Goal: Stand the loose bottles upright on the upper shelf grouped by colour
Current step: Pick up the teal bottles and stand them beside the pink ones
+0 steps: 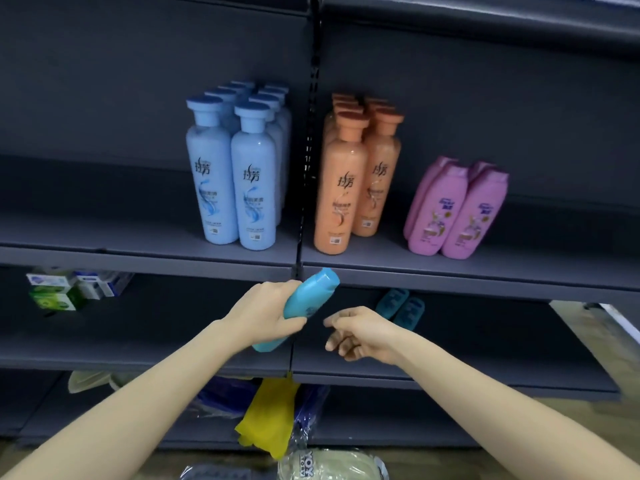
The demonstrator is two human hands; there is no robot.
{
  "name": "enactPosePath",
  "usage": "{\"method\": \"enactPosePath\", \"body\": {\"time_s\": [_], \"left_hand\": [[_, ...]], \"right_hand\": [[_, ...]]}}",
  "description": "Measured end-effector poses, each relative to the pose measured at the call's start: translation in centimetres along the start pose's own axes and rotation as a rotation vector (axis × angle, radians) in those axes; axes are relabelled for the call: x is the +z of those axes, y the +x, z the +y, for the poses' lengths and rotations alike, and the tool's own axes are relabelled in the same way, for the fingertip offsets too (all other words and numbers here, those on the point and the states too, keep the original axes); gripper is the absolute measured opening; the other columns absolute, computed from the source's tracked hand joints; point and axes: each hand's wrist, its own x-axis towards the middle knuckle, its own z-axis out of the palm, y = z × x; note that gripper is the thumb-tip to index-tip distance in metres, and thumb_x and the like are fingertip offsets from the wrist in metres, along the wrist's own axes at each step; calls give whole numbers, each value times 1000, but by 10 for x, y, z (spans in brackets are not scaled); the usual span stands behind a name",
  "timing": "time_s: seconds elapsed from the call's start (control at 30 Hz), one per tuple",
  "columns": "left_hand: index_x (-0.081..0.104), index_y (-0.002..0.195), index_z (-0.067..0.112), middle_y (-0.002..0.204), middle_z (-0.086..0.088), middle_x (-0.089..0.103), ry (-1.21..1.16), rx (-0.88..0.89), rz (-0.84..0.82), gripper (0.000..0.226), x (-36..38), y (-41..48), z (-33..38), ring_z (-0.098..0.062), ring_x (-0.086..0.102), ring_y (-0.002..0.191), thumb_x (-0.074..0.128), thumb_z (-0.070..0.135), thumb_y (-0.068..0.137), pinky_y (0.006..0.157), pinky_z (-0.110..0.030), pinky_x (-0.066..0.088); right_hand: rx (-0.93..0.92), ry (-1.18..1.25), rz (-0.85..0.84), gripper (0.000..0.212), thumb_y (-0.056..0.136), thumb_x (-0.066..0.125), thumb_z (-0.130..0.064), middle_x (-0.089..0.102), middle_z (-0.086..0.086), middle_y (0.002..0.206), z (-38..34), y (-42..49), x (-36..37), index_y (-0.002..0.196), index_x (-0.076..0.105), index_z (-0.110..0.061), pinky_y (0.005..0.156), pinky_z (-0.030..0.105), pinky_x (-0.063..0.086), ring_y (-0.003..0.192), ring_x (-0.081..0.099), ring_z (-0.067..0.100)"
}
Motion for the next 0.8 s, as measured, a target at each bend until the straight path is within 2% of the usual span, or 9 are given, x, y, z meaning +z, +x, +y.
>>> {"method": "enactPosePath", "body": {"time_s": [0.17, 0.33, 0.5, 0.57, 0.67, 0.8], "left_hand": [[60, 105, 16, 82, 8, 64, -217, -28, 49, 34, -3, 30, 43, -12, 59, 75, 69, 27, 75, 65, -25, 46], [59, 101, 21, 87, 12, 64, -403, -42, 85, 31, -1, 60, 87, -2, 61, 78, 73, 17, 74, 64, -13, 46], [59, 99, 22, 87, 16, 64, -517, -48, 114, 30, -1, 86, 126, 0, 62, 78, 74, 12, 74, 63, -11, 47], [61, 102, 19, 90, 12, 67, -563, -49, 118, 30, 0, 94, 141, -3, 65, 80, 73, 11, 75, 66, -14, 51], [63, 102, 17, 93, 7, 70, -603, -27, 138, 29, 1, 106, 164, -6, 67, 82, 72, 10, 75, 70, -22, 55], [62, 106, 16, 98, 6, 69, -638, -4, 139, 31, 6, 118, 192, -5, 67, 87, 71, 10, 77, 73, -21, 55]], "right_hand": [[-81, -36, 3, 12, 93, 50, -12, 65, 1, 75, 3, -12, -28, 100, 56, -18, 56, 21, 45, 57, 53, 9], [-180, -39, 13, 14, 88, 57, -9, 65, -1, 80, 3, -31, -71, 98, 61, -18, 65, 24, 46, 62, 54, 8], [-238, -94, 66, 20, 87, 60, -11, 63, 0, 83, 5, -49, -115, 107, 62, -17, 65, 24, 46, 64, 53, 8], [-280, -128, 99, 18, 90, 60, -16, 60, 1, 87, 5, -57, -129, 108, 63, -17, 63, 22, 46, 63, 50, 8], [-359, -154, 143, 19, 91, 60, -19, 62, 1, 94, 6, -68, -146, 110, 62, -18, 64, 18, 46, 75, 53, 9], [-426, -117, 196, 23, 88, 64, -15, 67, -7, 101, 13, -81, -166, 109, 60, -22, 69, 14, 48, 88, 61, 5]]}}
